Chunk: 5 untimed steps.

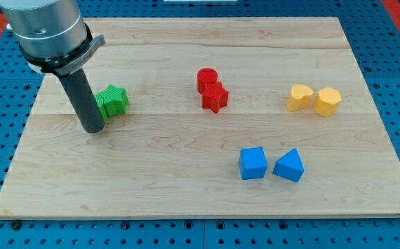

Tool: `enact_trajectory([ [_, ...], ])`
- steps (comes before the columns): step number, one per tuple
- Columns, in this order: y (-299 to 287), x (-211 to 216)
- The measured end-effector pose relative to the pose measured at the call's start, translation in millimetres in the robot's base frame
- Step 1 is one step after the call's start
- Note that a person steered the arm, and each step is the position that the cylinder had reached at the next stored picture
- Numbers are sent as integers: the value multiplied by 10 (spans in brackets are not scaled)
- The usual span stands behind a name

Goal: Separate the green blocks

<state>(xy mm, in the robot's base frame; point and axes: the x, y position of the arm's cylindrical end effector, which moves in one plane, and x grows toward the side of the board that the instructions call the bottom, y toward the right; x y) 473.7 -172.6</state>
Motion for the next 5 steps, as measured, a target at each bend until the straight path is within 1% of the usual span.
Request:
enact_trajectory([
  [1, -9, 4],
  [2, -200, 279],
  [3, -456, -7],
  [4, -469, -264],
  [5, -216, -495],
])
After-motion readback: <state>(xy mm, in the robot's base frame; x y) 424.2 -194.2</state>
